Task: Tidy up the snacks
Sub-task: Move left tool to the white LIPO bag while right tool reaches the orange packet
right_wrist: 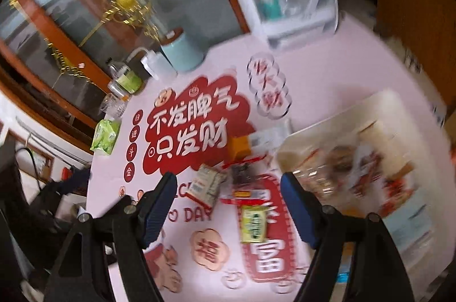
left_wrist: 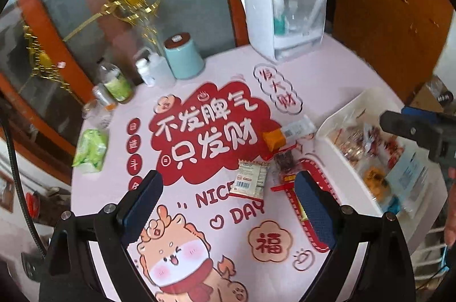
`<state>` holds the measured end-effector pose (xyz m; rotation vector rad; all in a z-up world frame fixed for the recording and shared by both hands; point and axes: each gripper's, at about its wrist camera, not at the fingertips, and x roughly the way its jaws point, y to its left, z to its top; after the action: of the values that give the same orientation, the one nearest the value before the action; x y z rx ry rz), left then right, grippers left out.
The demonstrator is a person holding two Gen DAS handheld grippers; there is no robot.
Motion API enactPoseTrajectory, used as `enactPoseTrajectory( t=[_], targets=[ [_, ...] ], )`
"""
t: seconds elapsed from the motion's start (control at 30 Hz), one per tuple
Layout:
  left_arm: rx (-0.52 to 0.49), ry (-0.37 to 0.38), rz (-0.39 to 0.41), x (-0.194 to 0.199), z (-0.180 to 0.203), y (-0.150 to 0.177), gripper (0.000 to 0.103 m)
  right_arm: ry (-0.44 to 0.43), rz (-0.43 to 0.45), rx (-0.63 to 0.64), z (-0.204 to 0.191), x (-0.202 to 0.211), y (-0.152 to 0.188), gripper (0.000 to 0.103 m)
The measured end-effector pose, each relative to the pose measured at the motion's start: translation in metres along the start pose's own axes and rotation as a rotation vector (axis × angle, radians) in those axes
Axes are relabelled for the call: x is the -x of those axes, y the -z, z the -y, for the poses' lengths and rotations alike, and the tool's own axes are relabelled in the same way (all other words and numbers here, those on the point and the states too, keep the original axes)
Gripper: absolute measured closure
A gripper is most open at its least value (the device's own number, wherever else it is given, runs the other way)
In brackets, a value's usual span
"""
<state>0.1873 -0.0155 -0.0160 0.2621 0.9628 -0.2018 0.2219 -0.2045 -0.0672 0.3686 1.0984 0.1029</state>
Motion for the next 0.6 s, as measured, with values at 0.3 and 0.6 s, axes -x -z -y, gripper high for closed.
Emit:
enactPoseTrajectory(
  t=[0.3,0.6],
  targets=[
    [-0.026,0.082,-0.046,-0.119,-0.022,0.01,0.01,0.046,-0.133,-0.252,0.016,-0.117,-0.024,0.027],
    [0.034,0.182,-0.127,-0.2,-0.012,0.033,0.01,0.093,-0.17,-0.33,0.007,-0.152,-0.034,0.027]
  ],
)
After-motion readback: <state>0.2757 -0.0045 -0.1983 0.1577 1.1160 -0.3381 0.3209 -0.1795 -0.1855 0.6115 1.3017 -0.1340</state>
